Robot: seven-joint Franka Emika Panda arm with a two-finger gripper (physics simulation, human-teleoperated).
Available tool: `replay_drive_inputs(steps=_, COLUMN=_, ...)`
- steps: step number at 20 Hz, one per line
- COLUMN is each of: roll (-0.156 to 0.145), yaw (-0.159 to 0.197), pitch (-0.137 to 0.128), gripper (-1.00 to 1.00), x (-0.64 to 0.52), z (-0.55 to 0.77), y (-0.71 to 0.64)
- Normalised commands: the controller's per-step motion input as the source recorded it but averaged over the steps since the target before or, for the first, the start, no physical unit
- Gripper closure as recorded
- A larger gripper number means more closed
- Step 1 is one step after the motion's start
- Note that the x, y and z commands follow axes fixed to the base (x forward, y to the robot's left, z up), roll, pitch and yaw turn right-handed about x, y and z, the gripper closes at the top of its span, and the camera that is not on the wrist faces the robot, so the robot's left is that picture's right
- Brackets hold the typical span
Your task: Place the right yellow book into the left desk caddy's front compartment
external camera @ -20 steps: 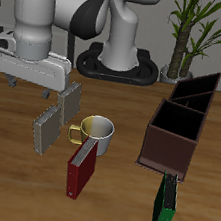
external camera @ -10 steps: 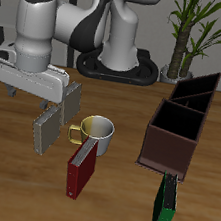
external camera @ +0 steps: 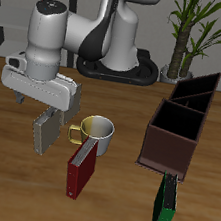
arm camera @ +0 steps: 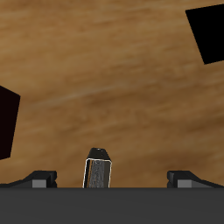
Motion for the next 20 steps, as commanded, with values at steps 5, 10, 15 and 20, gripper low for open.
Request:
replay_drive_inputs(steps=5, roll=-0.006, yaw=-0.002, pitch=0.012, gripper=-1.0, x=0.0, z=-0.16, y=0.06)
replay_drive_inputs(steps=10, roll=-0.02, yaw=-0.011, pitch=0.013, gripper=-1.0, x=0.0, z=-0.15, y=-0.03)
replay_drive_inputs(steps=15, roll=0.007, yaw=-0.003, pitch=0.027, gripper=-1.0, x=0.01, z=-0.21, y=0.02)
replay_drive_inputs(steps=20, roll=0.005, yaw=-0.009, pitch=0.052, gripper=-1.0, x=0.02, z=-0.28, y=0.05)
